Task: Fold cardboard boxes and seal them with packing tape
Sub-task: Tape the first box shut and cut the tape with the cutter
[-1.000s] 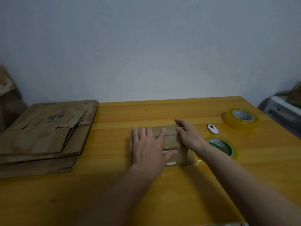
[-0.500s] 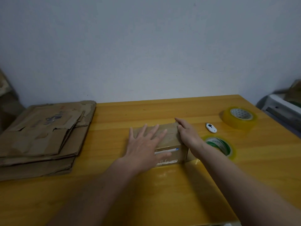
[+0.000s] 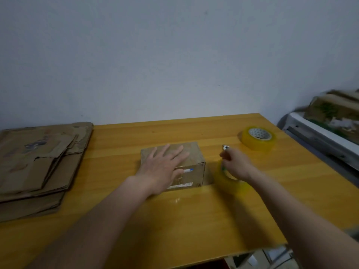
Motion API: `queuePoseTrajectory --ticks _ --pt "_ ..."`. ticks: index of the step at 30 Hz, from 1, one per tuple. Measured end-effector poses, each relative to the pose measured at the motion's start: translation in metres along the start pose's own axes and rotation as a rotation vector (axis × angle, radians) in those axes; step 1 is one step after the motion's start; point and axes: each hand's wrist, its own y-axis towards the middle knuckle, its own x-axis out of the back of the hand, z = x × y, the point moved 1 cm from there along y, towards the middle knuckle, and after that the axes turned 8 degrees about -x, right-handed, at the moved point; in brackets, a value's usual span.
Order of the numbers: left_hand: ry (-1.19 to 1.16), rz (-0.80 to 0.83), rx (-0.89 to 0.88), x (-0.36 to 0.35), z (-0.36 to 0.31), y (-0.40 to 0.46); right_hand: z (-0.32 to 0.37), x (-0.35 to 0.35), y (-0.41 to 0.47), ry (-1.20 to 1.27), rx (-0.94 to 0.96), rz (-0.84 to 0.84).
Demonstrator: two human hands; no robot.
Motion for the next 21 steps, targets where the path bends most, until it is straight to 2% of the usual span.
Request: queuePoseTrajectory --ticks 4,7,9,11,14,16,19,21 --pt "-0.015 -0.041 -0.005 0.004 0.002 0.002 -0.027 0.008 -0.018 -0.402 -0.041 0.168" --pt "-0.048 -0.063 0.013 0.006 -0.002 0.001 -0.04 -0.001 -0.023 -0.632 0.053 0.135" --pt "-0.103 -0.048 0.044 0.009 -0.004 -0.001 -0.045 -0.002 -0.023 -0.53 0.051 0.112" --pt "-0.17 -0.039 0.078 0.01 -0.004 -0.003 -0.044 0.006 -0.02 -0.3 0.056 0.068" --pt "-0.22 -0.098 0.083 0.008 -0.001 -0.001 -0.026 0.029 -0.022 0.067 0.137 -0.008" --pt "-0.367 -0.155 0.122 0.009 0.001 0.002 -0.007 0.043 -0.029 0.24 0.231 -0.008" --pt "-0.659 -0.267 0.131 0.012 0.004 0.005 0.029 0.053 -0.039 0.307 0.41 0.006" --pt "-0.829 -0.408 0.126 0.014 0.006 0.003 0.05 0.05 -0.042 0.267 0.469 0.01"
